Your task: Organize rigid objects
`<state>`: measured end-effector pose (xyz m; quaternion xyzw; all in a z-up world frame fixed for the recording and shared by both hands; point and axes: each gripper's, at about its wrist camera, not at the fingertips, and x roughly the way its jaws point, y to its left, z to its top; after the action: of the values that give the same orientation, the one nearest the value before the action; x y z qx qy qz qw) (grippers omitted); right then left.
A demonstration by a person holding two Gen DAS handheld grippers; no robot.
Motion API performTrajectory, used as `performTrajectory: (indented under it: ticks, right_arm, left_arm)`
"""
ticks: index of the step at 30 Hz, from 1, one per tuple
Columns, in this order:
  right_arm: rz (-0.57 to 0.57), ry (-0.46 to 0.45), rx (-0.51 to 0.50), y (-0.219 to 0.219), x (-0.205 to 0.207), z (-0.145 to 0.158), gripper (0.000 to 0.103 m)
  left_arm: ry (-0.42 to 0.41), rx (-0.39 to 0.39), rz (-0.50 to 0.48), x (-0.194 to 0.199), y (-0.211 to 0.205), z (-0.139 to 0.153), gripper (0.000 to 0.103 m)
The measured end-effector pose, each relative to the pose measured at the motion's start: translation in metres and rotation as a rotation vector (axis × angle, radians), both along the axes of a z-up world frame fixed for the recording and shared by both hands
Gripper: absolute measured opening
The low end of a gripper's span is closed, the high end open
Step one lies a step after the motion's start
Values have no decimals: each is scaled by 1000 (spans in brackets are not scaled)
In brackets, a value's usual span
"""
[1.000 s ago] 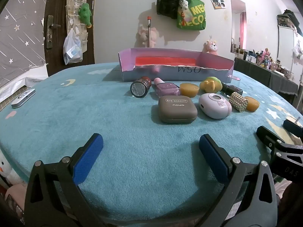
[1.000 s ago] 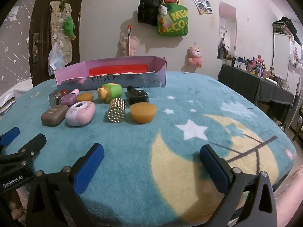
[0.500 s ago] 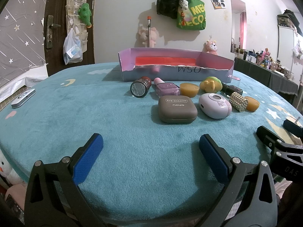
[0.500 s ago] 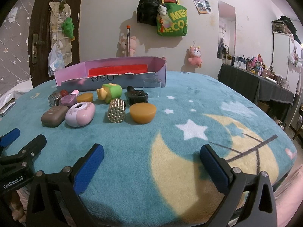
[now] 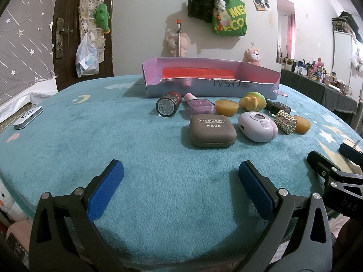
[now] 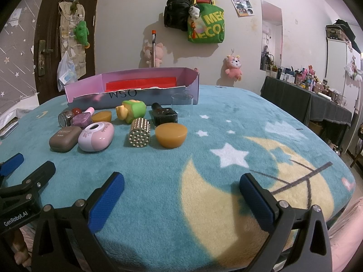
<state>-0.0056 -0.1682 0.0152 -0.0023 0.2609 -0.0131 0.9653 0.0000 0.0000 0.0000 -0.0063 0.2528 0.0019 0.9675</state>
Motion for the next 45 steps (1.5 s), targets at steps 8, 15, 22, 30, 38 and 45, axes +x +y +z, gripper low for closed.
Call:
performTrajectory:
  ticks: [8, 15, 22, 30, 38, 45]
  right_arm:
    - [0, 1, 0, 0, -1, 1, 103]
    - [0, 1, -1, 0, -1, 1, 103]
    - [0, 2, -1, 1, 0, 0, 103]
    - [-1, 1, -2, 1, 1, 0, 103]
    - [-1, 2, -2, 2, -1, 0, 103]
    - [0, 3, -2, 3, 1, 2, 103]
  left_arm:
    - [0, 0, 0, 0, 0, 0, 103]
    - [0, 0, 0, 0, 0, 0, 103]
    - [1, 0, 0, 0, 0, 0, 103]
    - [1, 0, 0, 0, 0, 0, 103]
    - [1, 0, 0, 0, 0, 0, 103]
    - [4, 1, 0, 0, 0, 0, 103]
